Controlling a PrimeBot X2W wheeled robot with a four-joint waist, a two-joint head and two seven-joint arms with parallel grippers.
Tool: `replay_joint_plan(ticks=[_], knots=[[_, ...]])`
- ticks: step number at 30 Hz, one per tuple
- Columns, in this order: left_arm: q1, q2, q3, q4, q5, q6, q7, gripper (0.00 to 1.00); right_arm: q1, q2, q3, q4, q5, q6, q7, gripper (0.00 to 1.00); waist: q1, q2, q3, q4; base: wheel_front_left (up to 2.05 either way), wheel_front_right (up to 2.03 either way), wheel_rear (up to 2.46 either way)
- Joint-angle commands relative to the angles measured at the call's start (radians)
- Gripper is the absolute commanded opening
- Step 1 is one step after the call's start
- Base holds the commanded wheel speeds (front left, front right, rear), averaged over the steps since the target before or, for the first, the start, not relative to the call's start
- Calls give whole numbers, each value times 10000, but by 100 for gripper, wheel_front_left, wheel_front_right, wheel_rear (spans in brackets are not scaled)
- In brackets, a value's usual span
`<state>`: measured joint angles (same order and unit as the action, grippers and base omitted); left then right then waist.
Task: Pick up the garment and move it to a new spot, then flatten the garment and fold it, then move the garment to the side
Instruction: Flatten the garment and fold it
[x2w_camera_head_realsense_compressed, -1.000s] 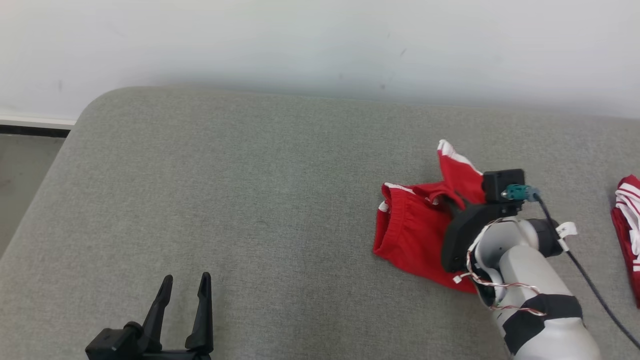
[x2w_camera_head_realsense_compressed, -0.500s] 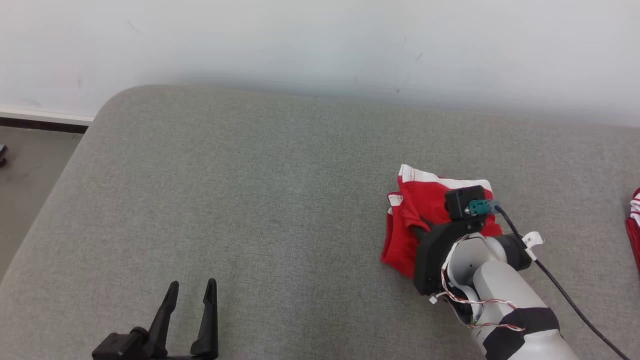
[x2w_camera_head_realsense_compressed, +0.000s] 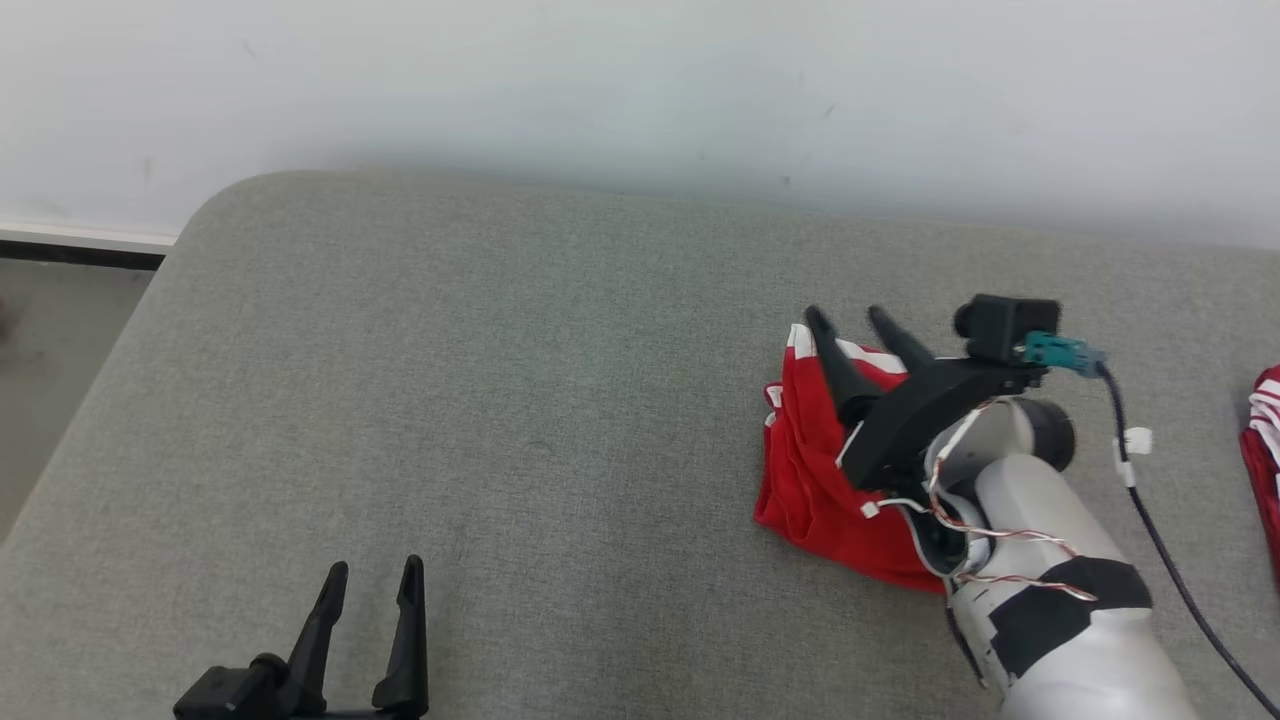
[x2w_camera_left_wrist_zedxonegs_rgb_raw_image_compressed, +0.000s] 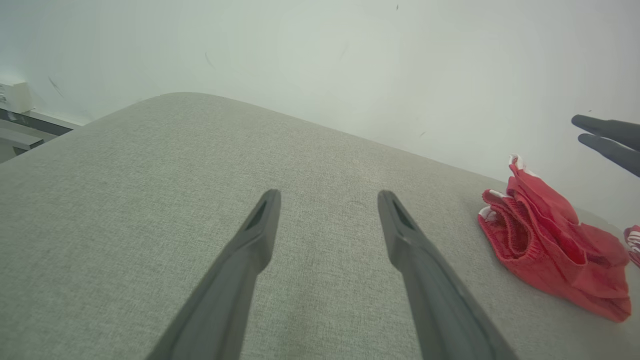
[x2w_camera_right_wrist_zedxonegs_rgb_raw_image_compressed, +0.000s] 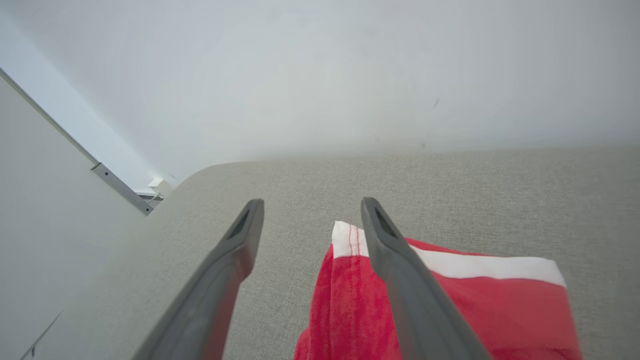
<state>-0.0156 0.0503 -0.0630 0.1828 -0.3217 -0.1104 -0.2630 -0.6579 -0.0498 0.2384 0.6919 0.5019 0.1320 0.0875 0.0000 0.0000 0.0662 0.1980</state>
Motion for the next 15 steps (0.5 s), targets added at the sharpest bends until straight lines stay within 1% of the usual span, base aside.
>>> replay_joint_plan(ticks=[1,3,7,8,9,10,12,15], knots=[[5,1,49,-35,-84,32,-17,100,-7,-81,-390,-43,-304,-25,-357,100,0,0,-31,-80,0,0,0],[-7,3,53,-49,-90,32,-17,100,128,-324,-831,-76,-679,-25,-655,100,0,0,-57,-124,0,0,0],[-38,3,8,-63,-88,24,-17,100,835,-810,-1314,23,-1711,-25,-973,100,0,0,-86,-170,0,0,0],[-47,3,-2,-66,-88,21,-17,100,1040,-893,-1426,60,-1953,-25,-1016,69,0,0,-87,-175,0,0,0],[-52,3,-14,-72,-90,22,-17,100,1258,-972,-1537,78,-2235,-25,-1091,33,0,0,-84,-181,0,0,0],[-57,3,-27,-82,-99,24,-17,100,1479,-1022,-1614,87,-2511,-25,-1128,0,0,0,-74,-186,0,0,0],[-63,3,-35,-111,-117,35,-17,100,1882,-893,-1716,106,-2885,-25,-1097,0,0,0,-30,-210,0,0,0],[-98,4,-27,-107,-124,38,-17,100,2293,-573,-1585,25,-3191,-25,-1009,0,0,0,43,-246,0,0,0]])
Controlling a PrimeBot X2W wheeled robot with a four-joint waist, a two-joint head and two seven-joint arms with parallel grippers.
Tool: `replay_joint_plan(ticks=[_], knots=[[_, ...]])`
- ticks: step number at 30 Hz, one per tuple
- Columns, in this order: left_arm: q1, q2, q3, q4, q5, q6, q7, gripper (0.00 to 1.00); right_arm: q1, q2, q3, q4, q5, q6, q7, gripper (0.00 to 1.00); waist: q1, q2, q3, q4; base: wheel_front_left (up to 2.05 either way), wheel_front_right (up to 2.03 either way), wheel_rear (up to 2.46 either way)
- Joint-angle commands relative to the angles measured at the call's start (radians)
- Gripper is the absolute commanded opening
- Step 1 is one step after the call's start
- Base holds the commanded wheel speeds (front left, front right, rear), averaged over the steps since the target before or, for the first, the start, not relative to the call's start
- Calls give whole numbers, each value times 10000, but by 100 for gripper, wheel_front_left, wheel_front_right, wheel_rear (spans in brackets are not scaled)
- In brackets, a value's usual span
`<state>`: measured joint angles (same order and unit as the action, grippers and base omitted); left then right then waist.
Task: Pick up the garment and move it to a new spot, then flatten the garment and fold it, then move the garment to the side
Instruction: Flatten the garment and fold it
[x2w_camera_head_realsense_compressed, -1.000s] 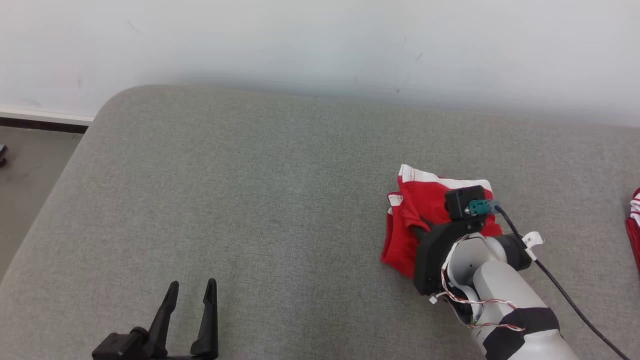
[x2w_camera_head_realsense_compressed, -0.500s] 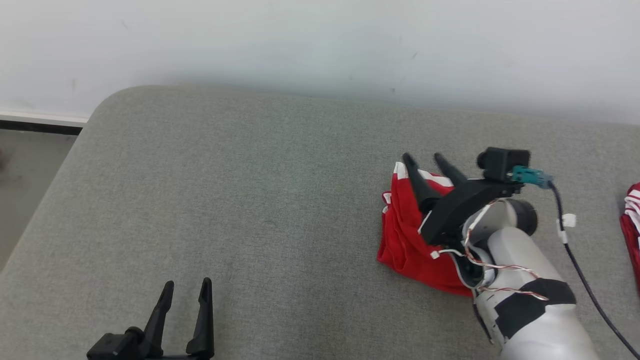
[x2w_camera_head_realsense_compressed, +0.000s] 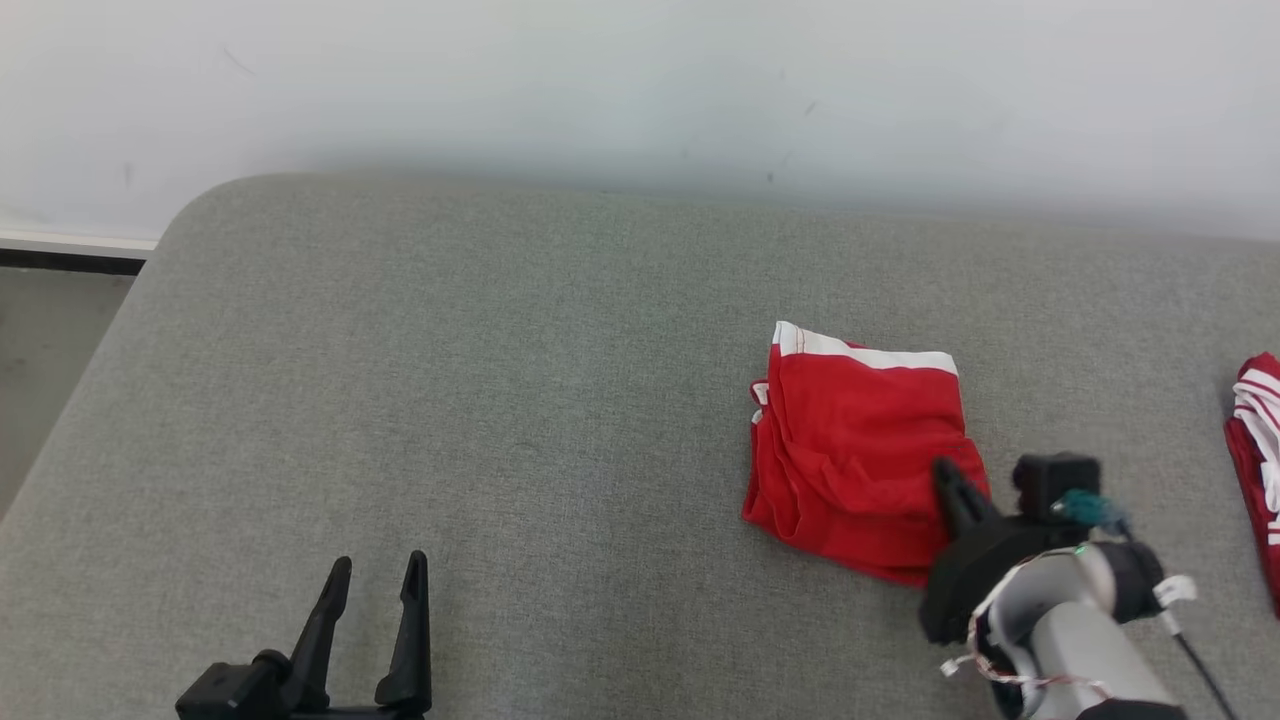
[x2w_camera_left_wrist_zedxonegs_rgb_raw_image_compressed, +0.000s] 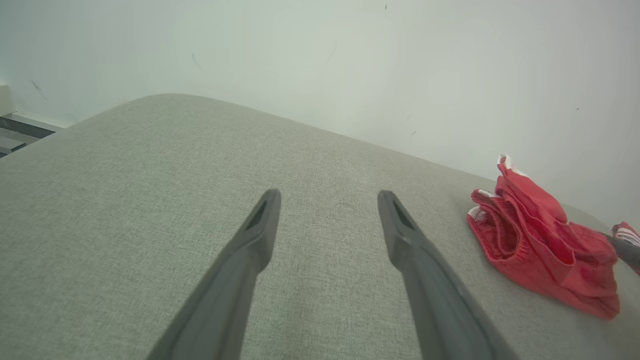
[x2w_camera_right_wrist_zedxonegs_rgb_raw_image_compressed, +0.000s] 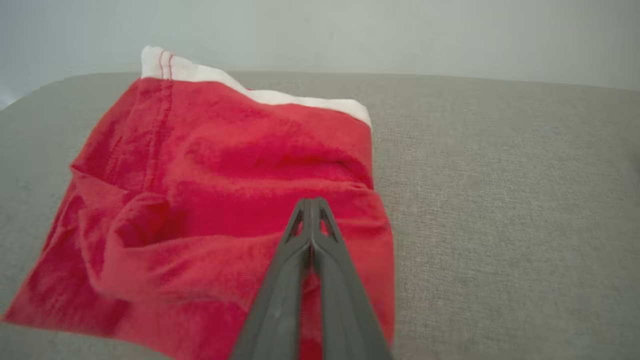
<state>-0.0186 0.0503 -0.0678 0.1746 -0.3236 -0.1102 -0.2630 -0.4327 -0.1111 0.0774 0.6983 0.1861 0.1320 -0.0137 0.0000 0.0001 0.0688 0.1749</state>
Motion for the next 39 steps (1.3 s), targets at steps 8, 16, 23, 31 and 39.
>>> replay_joint_plan(ticks=[8,16,23,31,39], knots=[[-160,3,55,67,-95,15,-17,100,334,581,1456,-182,-34,-25,210,0,0,-1,42,-63,0,0,0],[-141,2,72,102,-79,8,-17,100,222,599,3762,-470,1986,-25,347,0,0,-1,-36,-21,0,0,0],[53,2,358,60,55,27,-17,100,-81,599,4599,-1022,3830,-25,-160,0,0,-1,-232,-271,0,0,0],[156,1,353,27,47,-12,-17,100,-397,358,2944,-146,2457,-25,-483,0,0,-1,-414,-474,0,0,0],[132,4,136,52,52,-64,-17,100,-692,262,1879,996,1369,-25,862,0,0,-1,-303,-243,0,0,0]])
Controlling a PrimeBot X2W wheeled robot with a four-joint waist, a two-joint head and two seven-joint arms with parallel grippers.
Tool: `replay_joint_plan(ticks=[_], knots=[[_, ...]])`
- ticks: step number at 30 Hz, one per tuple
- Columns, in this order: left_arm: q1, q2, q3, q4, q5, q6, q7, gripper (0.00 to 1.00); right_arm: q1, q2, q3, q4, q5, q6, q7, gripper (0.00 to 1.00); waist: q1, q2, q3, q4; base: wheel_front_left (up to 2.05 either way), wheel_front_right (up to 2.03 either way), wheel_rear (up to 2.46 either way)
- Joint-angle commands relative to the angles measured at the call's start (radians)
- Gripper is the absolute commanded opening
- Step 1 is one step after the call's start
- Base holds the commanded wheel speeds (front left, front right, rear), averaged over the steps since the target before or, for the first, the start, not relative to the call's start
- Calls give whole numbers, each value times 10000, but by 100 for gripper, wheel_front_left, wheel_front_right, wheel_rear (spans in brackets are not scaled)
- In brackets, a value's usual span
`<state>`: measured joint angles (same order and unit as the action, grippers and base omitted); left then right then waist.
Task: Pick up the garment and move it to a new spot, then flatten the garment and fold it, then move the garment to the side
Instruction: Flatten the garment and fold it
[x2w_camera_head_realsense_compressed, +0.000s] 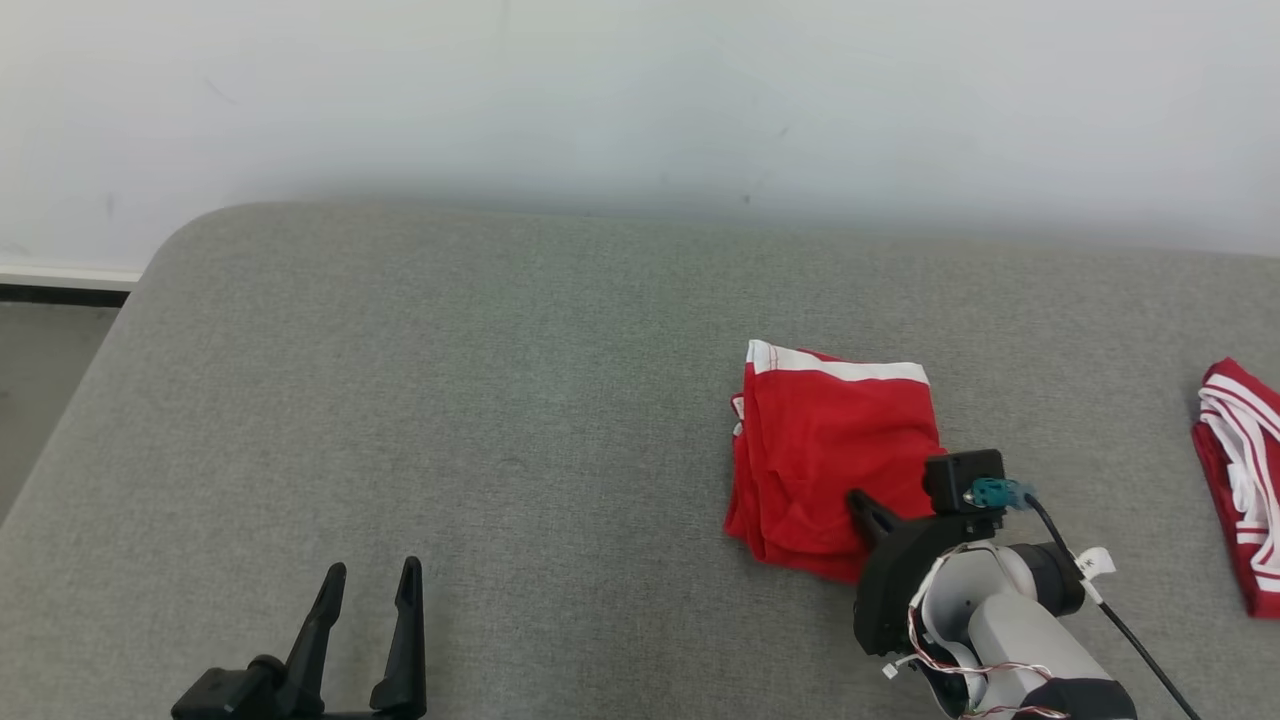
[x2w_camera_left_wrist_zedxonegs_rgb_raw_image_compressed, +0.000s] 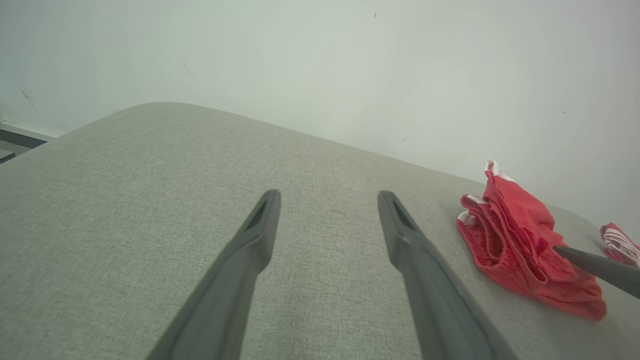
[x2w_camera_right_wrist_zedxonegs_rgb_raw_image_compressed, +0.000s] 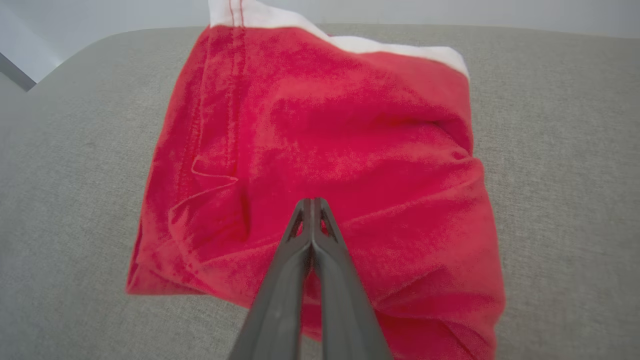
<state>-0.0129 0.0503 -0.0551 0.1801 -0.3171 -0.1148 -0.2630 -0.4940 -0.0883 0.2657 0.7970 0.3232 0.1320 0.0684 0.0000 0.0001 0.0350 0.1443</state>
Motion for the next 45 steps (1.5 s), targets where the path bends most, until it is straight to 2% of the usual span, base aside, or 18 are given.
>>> replay_joint_plan(ticks=[1,9,17,24,29,34,35,36,37,43,45], knots=[[79,4,3,7,9,-29,-17,100,-128,50,-6,107,-24,-25,212,0,0,-1,51,109,0,0,0],[173,4,65,91,123,-66,-18,100,-460,237,564,432,256,-25,1676,0,0,-1,-28,301,0,0,0],[191,2,96,77,162,-108,-16,100,-325,365,1492,122,1071,-25,2185,0,0,-1,-84,330,0,0,0],[-23,2,56,101,54,-119,-16,100,-134,377,2877,-728,2993,-25,2457,0,0,-1,95,347,0,0,0],[-46,4,162,120,43,-52,-16,100,-243,376,3228,-1459,3971,-24,1792,0,0,-1,31,248,0,0,0],[81,2,381,70,147,-11,-16,100,-99,343,2754,-2043,3959,-25,416,0,0,-1,-225,-21,0,0,0],[119,2,434,53,164,-5,-16,100,0,283,2609,-2177,3881,-25,88,21,0,-1,-281,-84,0,0,0],[156,4,473,34,195,-6,-16,100,109,173,2442,-2344,3781,-25,-272,82,0,-1,-349,-152,0,0,0],[184,4,516,25,212,-6,-16,100,236,73,2278,-2466,3685,-25,-581,100,0,-1,-420,-225,0,0,0],[172,16,755,-112,392,-14,-16,100,1024,-318,1278,-3187,3011,-24,-1861,100,0,-1,-633,-601,0,0,0],[145,64,870,-157,480,-29,-16,100,1541,-653,695,-3679,2647,-25,-2366,100,0,-1,-723,-827,0,0,0]])
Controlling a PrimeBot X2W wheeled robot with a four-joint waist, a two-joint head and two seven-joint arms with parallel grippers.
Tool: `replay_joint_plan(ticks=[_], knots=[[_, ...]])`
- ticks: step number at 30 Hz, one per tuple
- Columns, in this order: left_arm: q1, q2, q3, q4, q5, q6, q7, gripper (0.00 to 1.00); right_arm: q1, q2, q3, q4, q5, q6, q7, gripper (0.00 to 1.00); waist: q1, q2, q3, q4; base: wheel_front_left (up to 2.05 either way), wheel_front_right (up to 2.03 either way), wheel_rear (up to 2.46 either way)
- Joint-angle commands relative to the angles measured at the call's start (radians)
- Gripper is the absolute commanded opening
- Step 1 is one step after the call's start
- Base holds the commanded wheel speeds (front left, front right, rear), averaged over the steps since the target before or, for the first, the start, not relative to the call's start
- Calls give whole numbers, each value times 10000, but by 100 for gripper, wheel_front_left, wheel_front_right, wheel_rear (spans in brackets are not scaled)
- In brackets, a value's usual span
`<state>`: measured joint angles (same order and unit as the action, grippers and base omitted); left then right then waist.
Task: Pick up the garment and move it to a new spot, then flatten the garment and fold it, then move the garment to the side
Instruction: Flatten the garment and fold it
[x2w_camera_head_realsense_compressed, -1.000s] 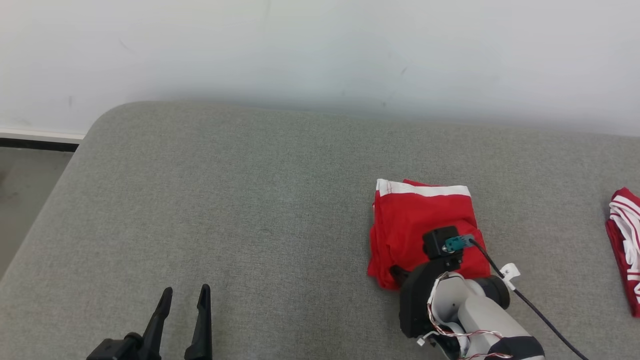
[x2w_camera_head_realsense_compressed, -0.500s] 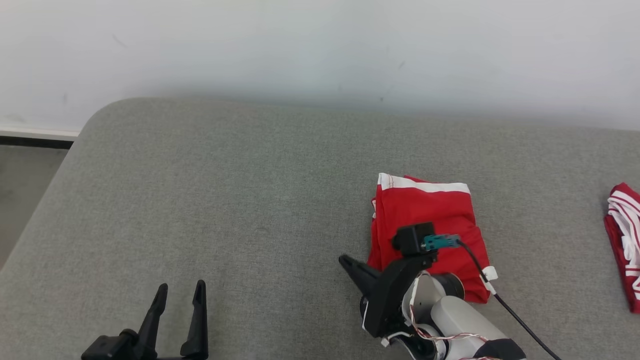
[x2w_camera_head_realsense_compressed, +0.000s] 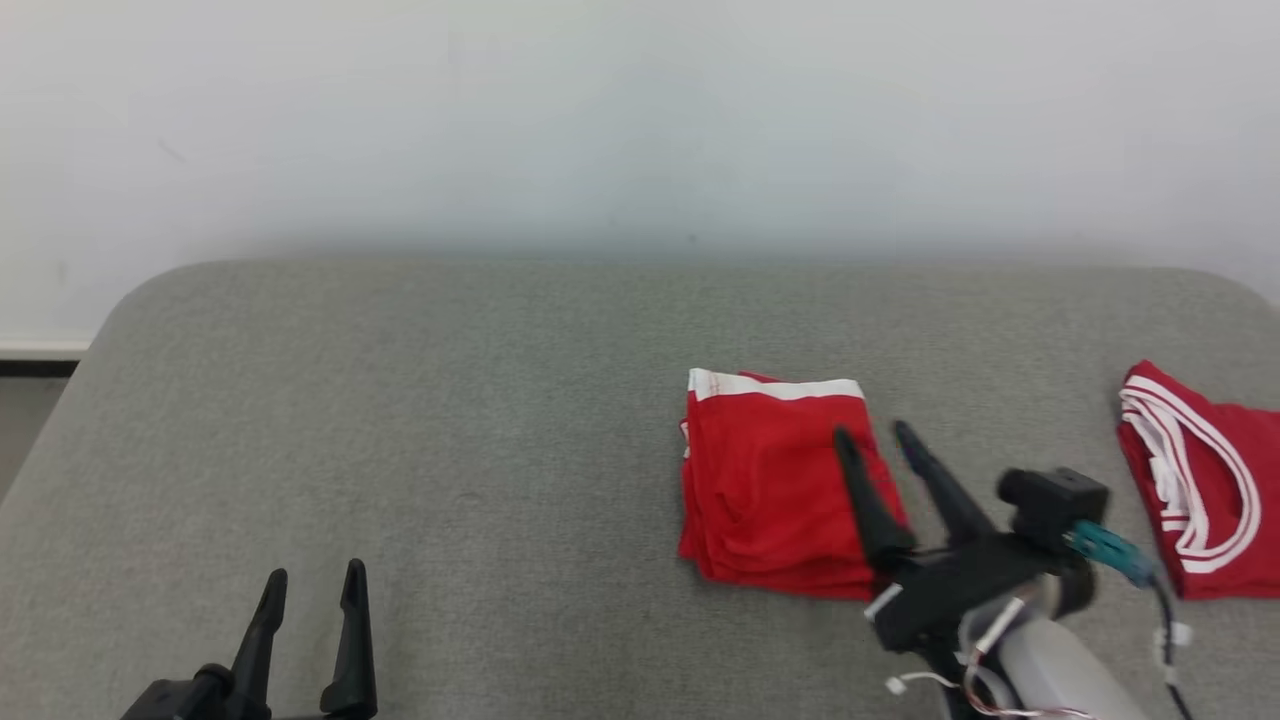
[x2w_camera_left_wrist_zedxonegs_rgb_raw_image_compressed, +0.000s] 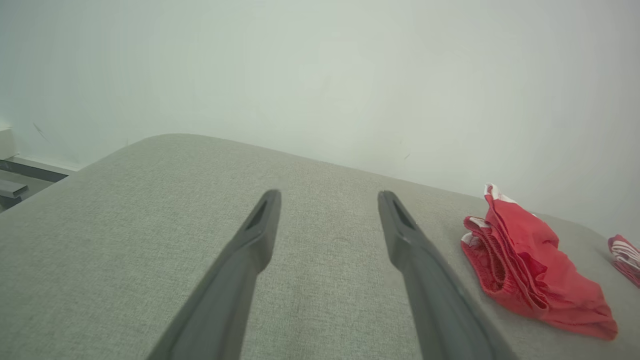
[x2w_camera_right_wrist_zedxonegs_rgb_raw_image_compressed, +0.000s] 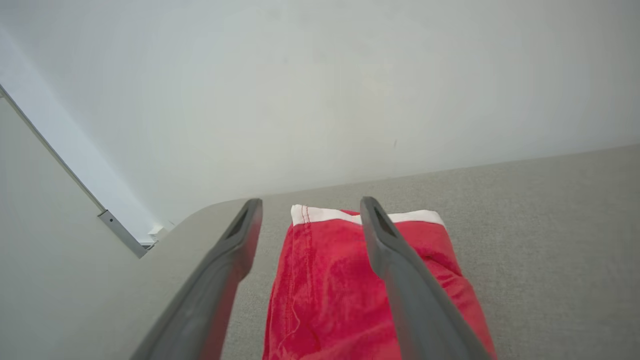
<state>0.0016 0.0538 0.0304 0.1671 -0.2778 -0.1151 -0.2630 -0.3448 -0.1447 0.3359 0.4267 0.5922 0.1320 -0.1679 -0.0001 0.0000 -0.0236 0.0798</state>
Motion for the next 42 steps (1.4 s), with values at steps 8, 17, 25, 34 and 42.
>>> replay_joint_plan(ticks=[8,17,25,34,42], knots=[[-233,89,246,39,277,-38,-16,100,1203,-712,-1428,-475,-1379,-24,-411,100,1,0,-352,-679,0,0,0],[-6,41,200,334,536,-24,-12,100,1777,-814,-2025,-693,-1989,-25,-372,100,1,0,-384,-1105,0,0,0],[327,-3,242,420,547,9,-10,100,1997,-856,-1995,-643,-2046,-25,-439,100,1,0,-367,-1276,0,0,0],[332,-26,252,375,589,74,-10,100,2027,-815,-1982,-549,-2074,-25,-336,100,1,0,-361,-1314,0,0,0],[314,-32,181,395,607,87,-10,100,2005,-734,-1969,-496,-2103,-25,-288,100,1,0,-310,-1254,0,0,0]])
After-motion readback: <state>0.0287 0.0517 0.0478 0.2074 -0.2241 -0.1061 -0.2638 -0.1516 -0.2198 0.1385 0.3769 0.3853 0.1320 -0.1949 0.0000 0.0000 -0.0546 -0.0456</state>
